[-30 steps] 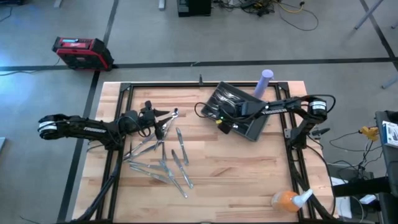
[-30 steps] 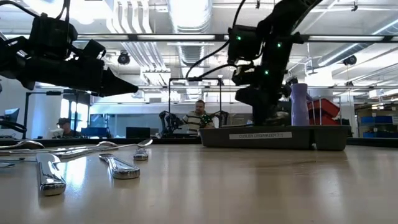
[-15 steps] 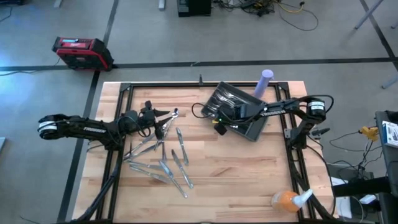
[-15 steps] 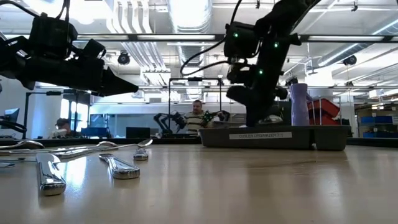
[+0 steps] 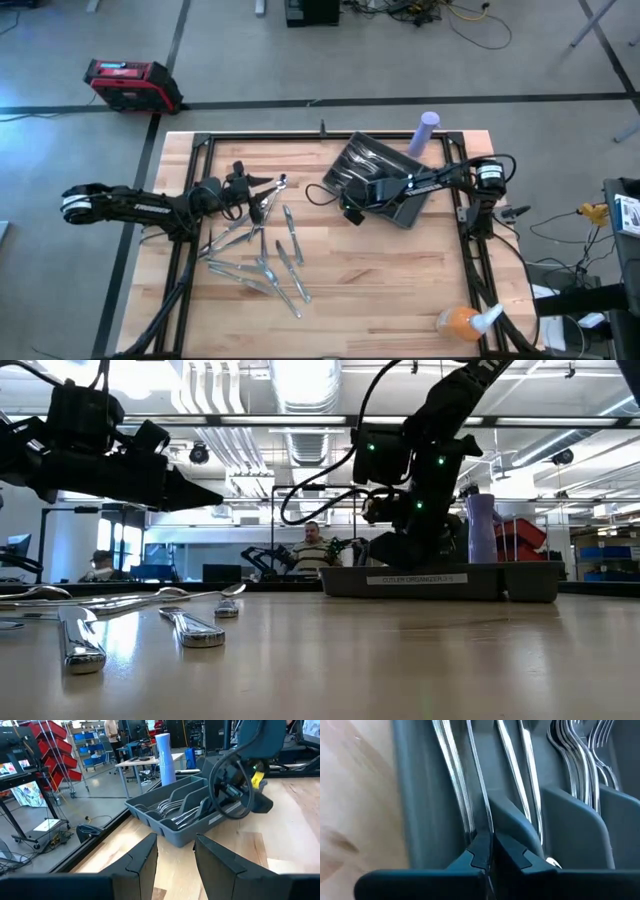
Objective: Sort silverware
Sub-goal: Put the spoon into the bottom left compartment of the silverware tray, then put the spoon into the bottom middle left compartment of the silverware tray
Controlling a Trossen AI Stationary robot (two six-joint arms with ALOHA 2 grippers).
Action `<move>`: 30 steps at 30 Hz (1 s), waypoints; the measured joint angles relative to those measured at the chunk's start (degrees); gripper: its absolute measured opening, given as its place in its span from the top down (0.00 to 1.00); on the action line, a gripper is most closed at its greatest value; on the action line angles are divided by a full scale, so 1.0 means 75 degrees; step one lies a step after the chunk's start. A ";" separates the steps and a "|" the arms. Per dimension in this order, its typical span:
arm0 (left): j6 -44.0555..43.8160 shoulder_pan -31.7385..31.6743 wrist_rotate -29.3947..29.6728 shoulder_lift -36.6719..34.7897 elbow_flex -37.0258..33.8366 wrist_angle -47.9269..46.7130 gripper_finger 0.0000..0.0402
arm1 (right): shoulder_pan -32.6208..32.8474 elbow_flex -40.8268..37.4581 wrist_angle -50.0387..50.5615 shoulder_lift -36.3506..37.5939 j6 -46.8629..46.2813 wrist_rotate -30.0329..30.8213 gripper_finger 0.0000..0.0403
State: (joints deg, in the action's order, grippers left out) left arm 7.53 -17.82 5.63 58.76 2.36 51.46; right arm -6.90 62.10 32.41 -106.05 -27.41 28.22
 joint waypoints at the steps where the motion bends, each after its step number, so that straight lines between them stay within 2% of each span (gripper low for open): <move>1: 0.0000 0.0000 0.0000 0.0000 0.0023 -0.0005 0.70 | 0.0000 0.0009 0.0008 -0.0010 -0.0001 0.0008 0.95; 11: 0.0017 0.0000 -0.0003 0.0006 0.0248 -0.0010 0.70 | 0.0056 0.0317 0.0145 0.0373 0.0215 -0.0006 0.68; 15: 0.0015 0.0000 -0.0003 -0.0002 0.0349 -0.0169 0.70 | 0.0077 0.0374 0.0280 0.0502 0.0235 0.0004 0.62; 20: -0.0021 -0.0002 -0.0008 0.0003 0.0520 -0.0679 0.70 | 0.0174 0.0404 0.0272 0.0733 0.0397 -0.0018 0.60; 23: -0.0109 0.0000 -0.0026 0.0000 0.0781 -0.1925 0.70 | 0.0380 0.0404 -0.0182 0.0854 0.1159 -0.0151 0.62; 27: 0.0110 0.0004 -0.0035 0.0000 0.1544 -0.5162 0.70 | 0.0848 0.0382 -0.1534 0.0765 0.2504 -0.0686 0.62; 30: -0.0037 0.0039 -0.0053 0.0004 0.2130 -0.6902 0.70 | 0.1169 0.0322 -0.2837 0.0557 0.3155 -0.0854 0.61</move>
State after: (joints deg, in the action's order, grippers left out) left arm 7.25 -17.53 5.23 58.79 18.34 -0.30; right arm 1.87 64.51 11.14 -101.87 -3.75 21.81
